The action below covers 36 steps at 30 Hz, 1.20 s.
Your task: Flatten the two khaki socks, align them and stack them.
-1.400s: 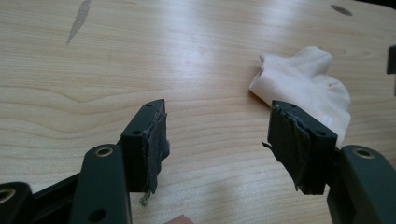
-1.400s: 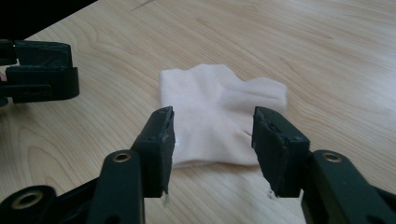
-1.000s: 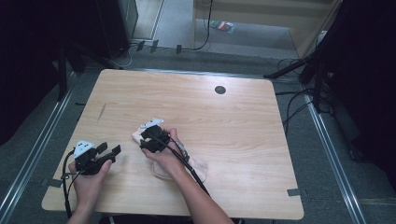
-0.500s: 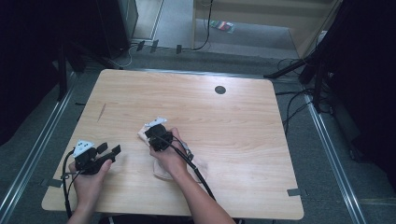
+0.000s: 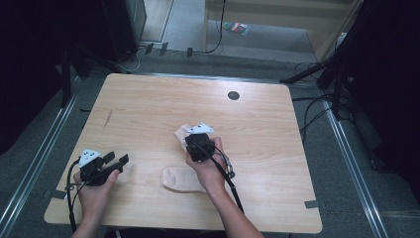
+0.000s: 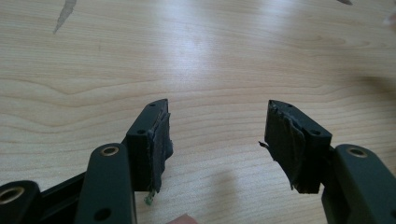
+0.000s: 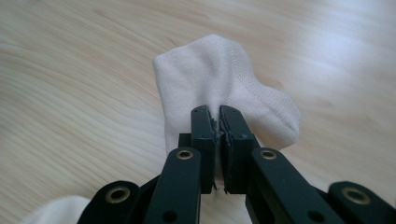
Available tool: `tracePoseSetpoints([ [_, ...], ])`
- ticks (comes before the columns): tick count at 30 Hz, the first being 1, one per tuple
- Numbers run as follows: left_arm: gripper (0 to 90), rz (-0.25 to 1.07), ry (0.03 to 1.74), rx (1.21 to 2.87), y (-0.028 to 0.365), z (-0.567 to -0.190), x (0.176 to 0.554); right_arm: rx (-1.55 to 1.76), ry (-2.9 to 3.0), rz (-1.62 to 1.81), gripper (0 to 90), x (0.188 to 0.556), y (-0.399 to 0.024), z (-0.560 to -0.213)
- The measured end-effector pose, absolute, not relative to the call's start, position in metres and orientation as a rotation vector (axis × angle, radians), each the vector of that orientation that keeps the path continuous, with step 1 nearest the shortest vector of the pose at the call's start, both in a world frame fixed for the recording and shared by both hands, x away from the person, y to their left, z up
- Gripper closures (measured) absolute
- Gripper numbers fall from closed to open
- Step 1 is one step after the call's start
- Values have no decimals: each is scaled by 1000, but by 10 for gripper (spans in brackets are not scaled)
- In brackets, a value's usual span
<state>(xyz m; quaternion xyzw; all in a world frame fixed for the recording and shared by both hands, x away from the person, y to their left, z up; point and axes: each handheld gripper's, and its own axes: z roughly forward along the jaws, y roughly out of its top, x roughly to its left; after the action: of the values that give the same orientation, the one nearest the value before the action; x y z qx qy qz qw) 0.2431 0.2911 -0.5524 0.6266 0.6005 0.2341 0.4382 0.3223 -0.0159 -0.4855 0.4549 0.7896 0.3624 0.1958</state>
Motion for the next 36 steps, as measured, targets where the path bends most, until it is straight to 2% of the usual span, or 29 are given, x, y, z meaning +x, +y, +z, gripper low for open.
tracePoseSetpoints([
  [5, 413, 584, 1493, 1562, 291, -552, 243, 1432, 2146, 920, 862, 324, -37, -510],
  [9, 415, 595, 1491, 1561, 290, -552, 242, 1445, 2156, 896, 840, 325, -38, -521],
  [10, 415, 594, 1492, 1560, 290, -552, 242, 1449, 2155, 891, 802, 325, -38, -524],
  [12, 415, 591, 1491, 1559, 290, -552, 242, 1440, 2181, 934, 639, 326, -41, -525],
  [14, 415, 590, 1490, 1559, 290, -552, 242, 1426, 2187, 969, 573, 325, -47, -521],
  [16, 415, 589, 1489, 1559, 291, -552, 242, 1423, 2181, 1001, 548, 326, -56, -516],
  [22, 417, 598, 1489, 1561, 290, -552, 242, 1468, 2118, 1047, 546, 349, -85, -507],
  [29, 418, 598, 1488, 1562, 290, -552, 242, 1446, 2257, 1046, 417, 371, -87, -525],
  [32, 417, 597, 1487, 1562, 290, -552, 243, 1478, 2288, 1012, 438, 372, -83, -530],
  [36, 417, 599, 1488, 1561, 290, -552, 243, 1503, 2276, 988, 699, 369, -82, -530],
])
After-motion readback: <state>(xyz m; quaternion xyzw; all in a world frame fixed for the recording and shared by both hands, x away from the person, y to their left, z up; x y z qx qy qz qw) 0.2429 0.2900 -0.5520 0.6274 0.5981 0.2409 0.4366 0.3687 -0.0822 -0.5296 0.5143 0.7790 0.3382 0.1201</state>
